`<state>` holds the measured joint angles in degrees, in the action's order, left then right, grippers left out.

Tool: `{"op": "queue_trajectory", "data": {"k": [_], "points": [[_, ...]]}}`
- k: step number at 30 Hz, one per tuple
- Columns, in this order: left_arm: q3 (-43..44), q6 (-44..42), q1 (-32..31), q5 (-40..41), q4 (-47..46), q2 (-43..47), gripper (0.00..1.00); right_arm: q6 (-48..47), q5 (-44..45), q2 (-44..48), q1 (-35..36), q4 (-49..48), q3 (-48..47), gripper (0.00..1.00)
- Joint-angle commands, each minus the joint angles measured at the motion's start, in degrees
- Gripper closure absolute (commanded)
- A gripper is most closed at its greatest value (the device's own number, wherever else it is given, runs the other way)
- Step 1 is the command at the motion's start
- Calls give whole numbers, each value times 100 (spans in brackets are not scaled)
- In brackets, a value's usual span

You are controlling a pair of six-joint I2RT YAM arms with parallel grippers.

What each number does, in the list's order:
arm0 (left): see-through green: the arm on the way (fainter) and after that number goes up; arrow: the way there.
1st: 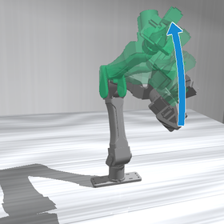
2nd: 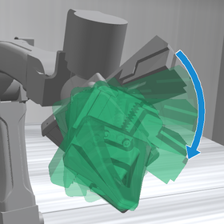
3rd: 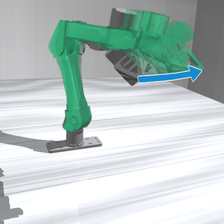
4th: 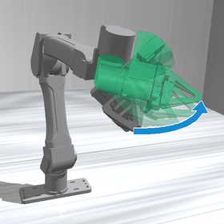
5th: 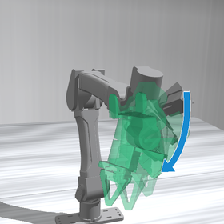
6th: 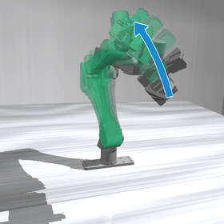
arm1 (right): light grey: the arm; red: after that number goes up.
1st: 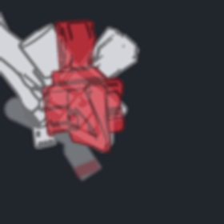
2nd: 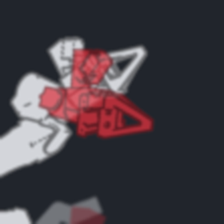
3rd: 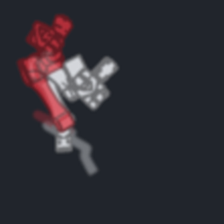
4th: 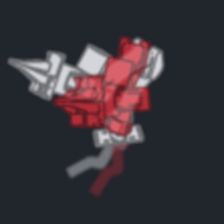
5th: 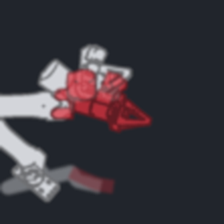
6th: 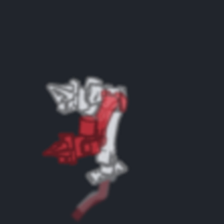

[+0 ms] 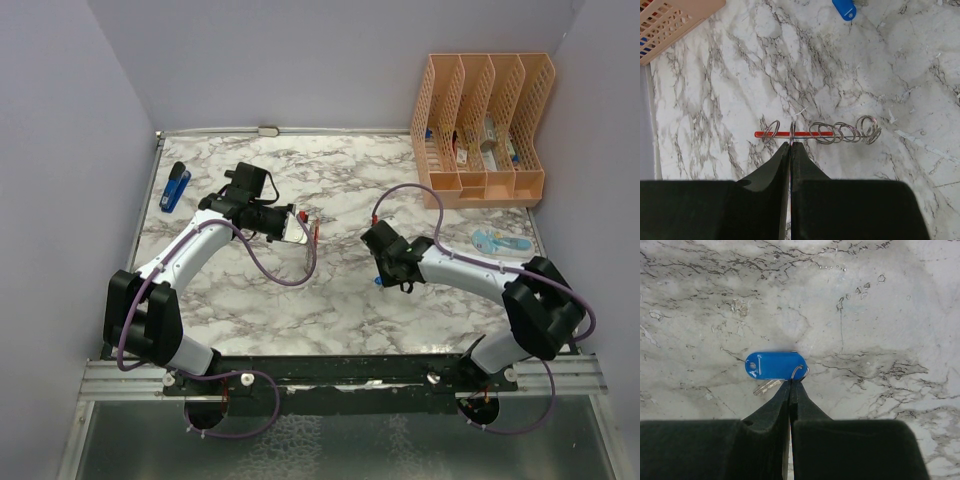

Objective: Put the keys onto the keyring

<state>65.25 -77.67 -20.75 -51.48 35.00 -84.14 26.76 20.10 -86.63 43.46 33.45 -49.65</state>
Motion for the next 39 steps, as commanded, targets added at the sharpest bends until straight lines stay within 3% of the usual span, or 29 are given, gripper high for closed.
{"op": "queue_trajectory", "data": {"k": [1,21,39], "points": [[189,16,-26,-314,-41,-11,100,119,-85,-116,-29,-27,-88,99],[186,25,-26,-376,-12,-27,100,479,380,-178,-57,364,-151,81],[161,32,-25,-402,17,-9,100,253,337,-250,-75,94,-143,91]]}}
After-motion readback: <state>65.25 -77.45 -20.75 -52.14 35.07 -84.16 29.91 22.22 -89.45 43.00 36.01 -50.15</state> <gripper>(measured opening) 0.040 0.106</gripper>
